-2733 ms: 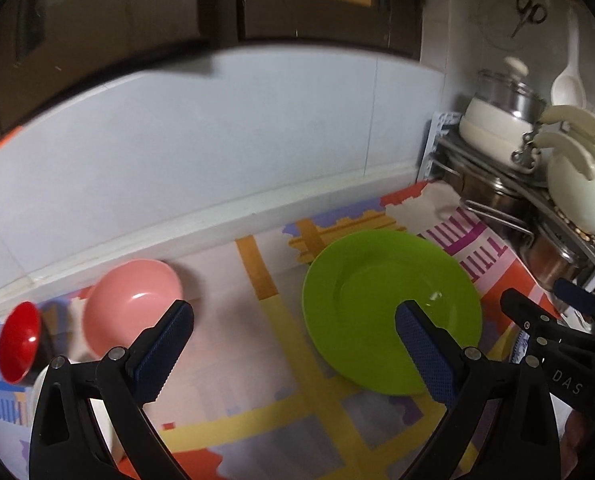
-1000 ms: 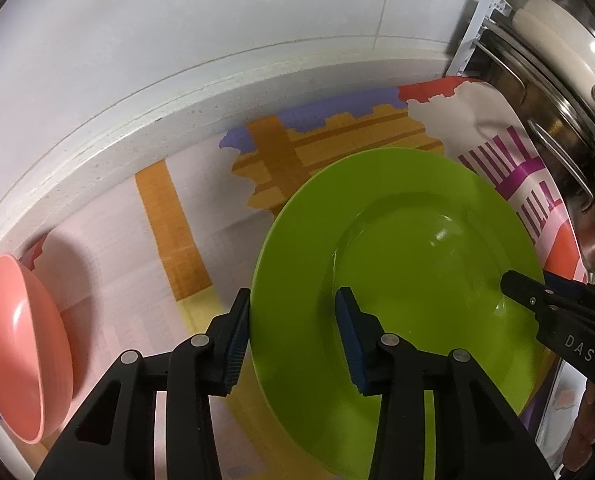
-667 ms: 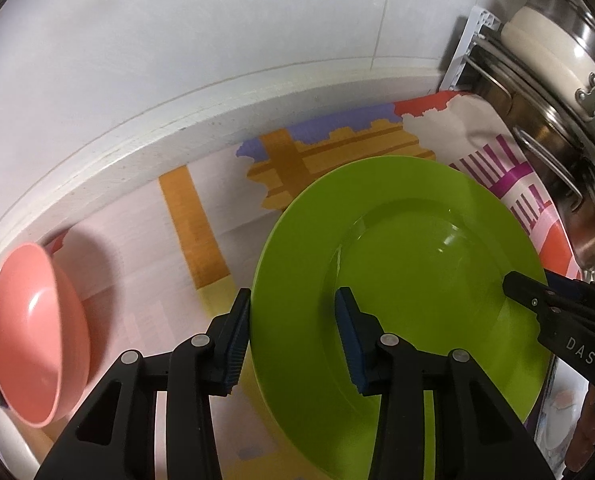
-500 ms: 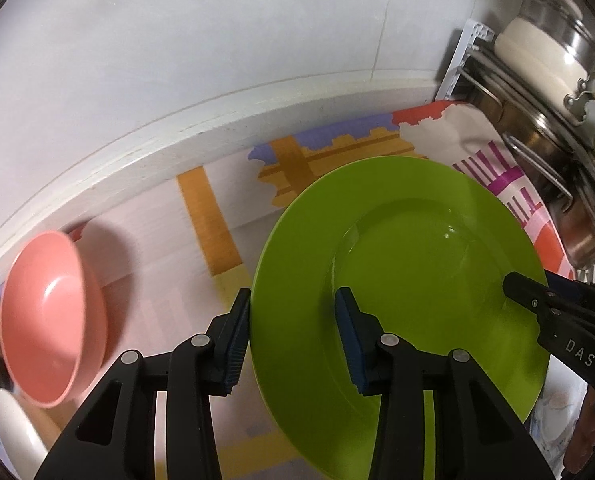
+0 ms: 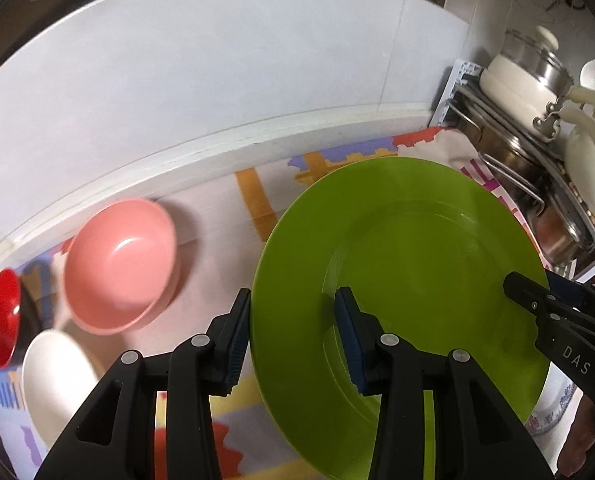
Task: Organize plates and bowls
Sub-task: 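Lift the green plate with both grippers and carry it over the blue-and-white plate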
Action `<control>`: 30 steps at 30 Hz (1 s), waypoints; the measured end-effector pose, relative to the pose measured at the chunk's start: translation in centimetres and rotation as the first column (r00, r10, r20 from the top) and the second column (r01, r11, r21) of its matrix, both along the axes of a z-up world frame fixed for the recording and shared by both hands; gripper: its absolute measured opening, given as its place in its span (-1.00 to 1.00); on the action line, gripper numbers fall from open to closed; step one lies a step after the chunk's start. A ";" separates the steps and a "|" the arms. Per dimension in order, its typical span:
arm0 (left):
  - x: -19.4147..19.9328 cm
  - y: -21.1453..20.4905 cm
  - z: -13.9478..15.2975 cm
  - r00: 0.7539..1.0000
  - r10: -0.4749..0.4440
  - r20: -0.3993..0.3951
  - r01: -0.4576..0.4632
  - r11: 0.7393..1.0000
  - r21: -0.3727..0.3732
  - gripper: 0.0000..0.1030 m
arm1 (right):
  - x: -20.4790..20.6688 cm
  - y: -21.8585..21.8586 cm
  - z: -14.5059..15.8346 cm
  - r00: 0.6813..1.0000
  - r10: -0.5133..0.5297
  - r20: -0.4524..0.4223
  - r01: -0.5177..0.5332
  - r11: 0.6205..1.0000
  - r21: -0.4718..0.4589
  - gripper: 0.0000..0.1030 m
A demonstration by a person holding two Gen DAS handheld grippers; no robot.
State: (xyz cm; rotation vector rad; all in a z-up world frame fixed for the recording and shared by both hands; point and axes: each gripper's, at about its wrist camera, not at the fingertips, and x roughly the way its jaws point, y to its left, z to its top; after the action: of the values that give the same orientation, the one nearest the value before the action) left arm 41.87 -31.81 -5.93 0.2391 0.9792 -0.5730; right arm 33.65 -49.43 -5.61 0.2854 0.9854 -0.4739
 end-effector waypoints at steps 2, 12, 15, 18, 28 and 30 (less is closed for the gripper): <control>-0.5 1.2 0.5 1.000 0.013 0.002 -0.013 1.000 -0.008 -0.20 | -0.4 0.8 0.6 1.000 0.008 0.008 -0.008 1.000 -0.008 -0.18; -3.5 7.7 2.4 0.997 0.077 0.025 -0.076 0.997 -0.034 -0.20 | -3.0 6.0 3.1 0.997 0.068 0.048 -0.065 0.996 -0.056 -0.18; -4.4 9.3 2.7 0.995 0.098 0.026 -0.096 0.994 -0.043 -0.20 | -3.7 7.7 3.5 0.995 0.082 0.058 -0.078 0.995 -0.062 -0.18; -5.2 10.9 3.0 0.993 0.113 0.024 -0.112 0.992 -0.053 -0.20 | -4.4 9.3 3.8 0.993 0.096 0.066 -0.091 0.993 -0.071 -0.18; -7.3 16.9 3.8 0.988 0.150 0.033 -0.148 0.987 -0.059 -0.20 | -6.4 15.3 4.6 0.987 0.130 0.089 -0.122 0.988 -0.096 -0.18; -7.7 18.3 4.0 0.987 0.157 0.035 -0.155 0.986 -0.058 -0.20 | -6.7 16.5 4.7 0.986 0.138 0.092 -0.129 0.987 -0.099 -0.18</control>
State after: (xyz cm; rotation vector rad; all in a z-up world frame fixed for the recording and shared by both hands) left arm 34.13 -13.48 -1.97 0.1230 0.9337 -0.4498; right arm 27.00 -32.92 -0.90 0.1562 0.8776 -0.3783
